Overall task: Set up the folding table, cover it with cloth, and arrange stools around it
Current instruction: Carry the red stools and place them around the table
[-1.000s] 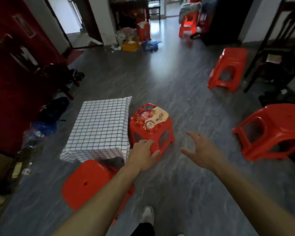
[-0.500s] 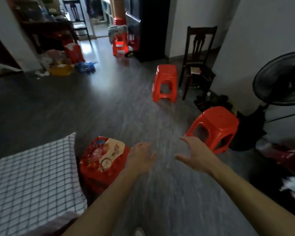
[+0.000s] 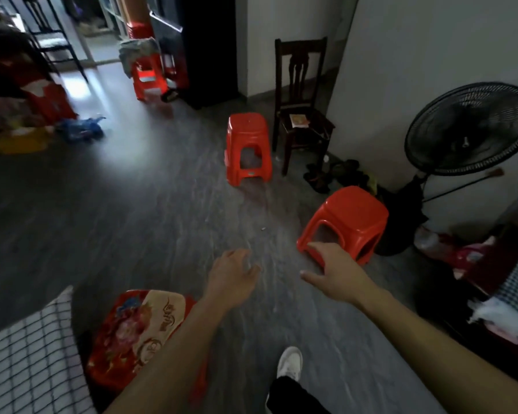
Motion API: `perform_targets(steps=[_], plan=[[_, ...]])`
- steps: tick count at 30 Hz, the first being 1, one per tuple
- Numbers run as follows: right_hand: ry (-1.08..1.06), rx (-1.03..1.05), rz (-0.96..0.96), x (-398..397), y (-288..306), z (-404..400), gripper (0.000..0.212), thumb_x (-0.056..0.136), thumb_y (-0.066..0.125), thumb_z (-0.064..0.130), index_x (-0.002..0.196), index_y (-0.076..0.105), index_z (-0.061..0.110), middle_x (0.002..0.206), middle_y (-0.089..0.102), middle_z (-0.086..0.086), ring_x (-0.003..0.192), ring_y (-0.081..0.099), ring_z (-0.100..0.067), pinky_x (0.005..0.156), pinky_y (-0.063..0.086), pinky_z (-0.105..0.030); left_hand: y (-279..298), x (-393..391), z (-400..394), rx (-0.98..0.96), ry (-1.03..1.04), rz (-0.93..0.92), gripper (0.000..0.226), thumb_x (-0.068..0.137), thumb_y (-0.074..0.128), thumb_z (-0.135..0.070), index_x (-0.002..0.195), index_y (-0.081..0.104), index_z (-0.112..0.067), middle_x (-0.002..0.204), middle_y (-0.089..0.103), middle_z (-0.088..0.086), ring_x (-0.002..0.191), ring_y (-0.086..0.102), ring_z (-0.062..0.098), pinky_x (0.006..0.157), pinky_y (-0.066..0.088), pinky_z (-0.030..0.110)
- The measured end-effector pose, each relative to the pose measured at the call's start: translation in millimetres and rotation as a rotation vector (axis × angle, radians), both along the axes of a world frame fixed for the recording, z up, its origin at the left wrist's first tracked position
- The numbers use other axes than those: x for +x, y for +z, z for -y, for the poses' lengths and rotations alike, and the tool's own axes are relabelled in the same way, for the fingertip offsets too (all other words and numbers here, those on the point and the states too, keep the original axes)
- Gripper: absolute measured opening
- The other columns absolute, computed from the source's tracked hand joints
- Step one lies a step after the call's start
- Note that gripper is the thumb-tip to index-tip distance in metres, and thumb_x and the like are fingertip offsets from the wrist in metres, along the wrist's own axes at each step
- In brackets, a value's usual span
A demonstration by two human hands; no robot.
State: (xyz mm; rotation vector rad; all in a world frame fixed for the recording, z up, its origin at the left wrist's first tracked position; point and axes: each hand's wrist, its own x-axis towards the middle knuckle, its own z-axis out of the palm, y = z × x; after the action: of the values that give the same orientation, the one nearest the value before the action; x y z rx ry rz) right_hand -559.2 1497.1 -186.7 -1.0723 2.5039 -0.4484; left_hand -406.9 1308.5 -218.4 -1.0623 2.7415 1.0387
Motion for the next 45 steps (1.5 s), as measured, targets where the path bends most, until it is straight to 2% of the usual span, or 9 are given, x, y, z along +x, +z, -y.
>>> perform_targets(steps=[5,9,13,18,27,34,39,43,45], plan=[[-0.073,-0.045,0.074,-90,-17,29,0.086,0.068,0.060,0.072,0.139,0.048,0.025,0.134,0.052,-0.001,0.125,0.050,-0.020,0.104,0.043,-0.034,-9,-92,32,-0.024,-0.074,0.052,0.043,0.094,0.055,-0.046,0.130,0.056,-0.023,0.135,0.054,0.006,0.122,0.051,0.030,0.103,0.043,0.038],[-0.173,-0.063,0.085,-168,-16,36,0.096,0.065,0.056,0.074,0.144,0.043,0.021,0.142,0.048,-0.006,0.128,0.047,-0.021,0.108,0.037,-0.033,-11,-181,53,-0.034,-0.153,0.086,0.045,0.093,0.054,-0.049,0.132,0.056,-0.026,0.135,0.054,0.006,0.123,0.052,0.028,0.102,0.044,0.041],[-0.312,-0.065,0.077,-245,-8,29,0.082,0.079,0.071,0.054,0.146,0.042,0.017,0.143,0.047,-0.010,0.132,0.044,-0.024,0.110,0.032,-0.031,-6,-270,62,-0.035,-0.213,0.060,0.051,0.090,0.054,-0.052,0.134,0.054,-0.026,0.137,0.054,0.004,0.126,0.051,0.028,0.106,0.041,0.039],[-0.456,-0.046,0.093,-323,-20,26,0.079,0.081,0.071,0.051,0.146,0.041,0.018,0.145,0.045,-0.009,0.135,0.042,-0.021,0.110,0.031,-0.029,-21,-368,78,-0.019,-0.360,0.044,0.048,0.090,0.059,-0.048,0.132,0.056,-0.024,0.134,0.057,0.003,0.125,0.052,0.026,0.106,0.041,0.038],[-0.703,0.044,0.129,-437,-63,76,0.080,0.080,0.072,0.049,0.147,0.039,0.020,0.144,0.046,-0.010,0.133,0.044,-0.025,0.109,0.038,-0.037,-70,-547,123,0.100,-0.552,0.069,0.048,0.087,0.055,-0.048,0.129,0.057,-0.024,0.128,0.060,0.005,0.120,0.055,0.026,0.102,0.044,0.038],[-0.837,0.032,0.141,-511,-76,92,0.075,0.080,0.070,0.050,0.145,0.042,0.023,0.140,0.049,-0.007,0.129,0.048,-0.024,0.105,0.043,-0.040,-80,-645,138,0.103,-0.644,0.096,0.057,0.087,0.057,-0.047,0.140,0.044,-0.029,0.134,0.056,0.003,0.123,0.051,0.026,0.104,0.043,0.043],[-0.867,0.075,0.217,-563,-120,68,0.081,0.078,0.073,0.050,0.147,0.038,0.024,0.141,0.048,-0.007,0.129,0.047,-0.023,0.105,0.043,-0.039,-123,-699,137,0.036,-0.682,0.166,0.058,0.089,0.055,-0.047,0.142,0.042,-0.030,0.138,0.052,0.003,0.125,0.049,0.027,0.105,0.042,0.041],[-0.838,0.115,0.247,-606,-178,49,0.086,0.077,0.074,0.052,0.149,0.034,0.025,0.142,0.048,-0.006,0.130,0.046,-0.022,0.105,0.043,-0.037,-175,-737,118,0.043,-0.687,0.222,0.061,0.086,0.050,-0.051,0.143,0.041,-0.033,0.140,0.050,-0.002,0.126,0.047,0.022,0.104,0.043,0.043],[-0.794,0.204,0.199,-627,-215,42,0.090,0.076,0.072,0.054,0.151,0.028,0.028,0.149,0.041,-0.005,0.135,0.039,-0.024,0.107,0.041,-0.042,-211,-758,106,0.061,-0.692,0.251,0.063,0.082,0.046,-0.054,0.142,0.041,-0.034,0.141,0.049,-0.004,0.126,0.046,0.021,0.105,0.042,0.044]])
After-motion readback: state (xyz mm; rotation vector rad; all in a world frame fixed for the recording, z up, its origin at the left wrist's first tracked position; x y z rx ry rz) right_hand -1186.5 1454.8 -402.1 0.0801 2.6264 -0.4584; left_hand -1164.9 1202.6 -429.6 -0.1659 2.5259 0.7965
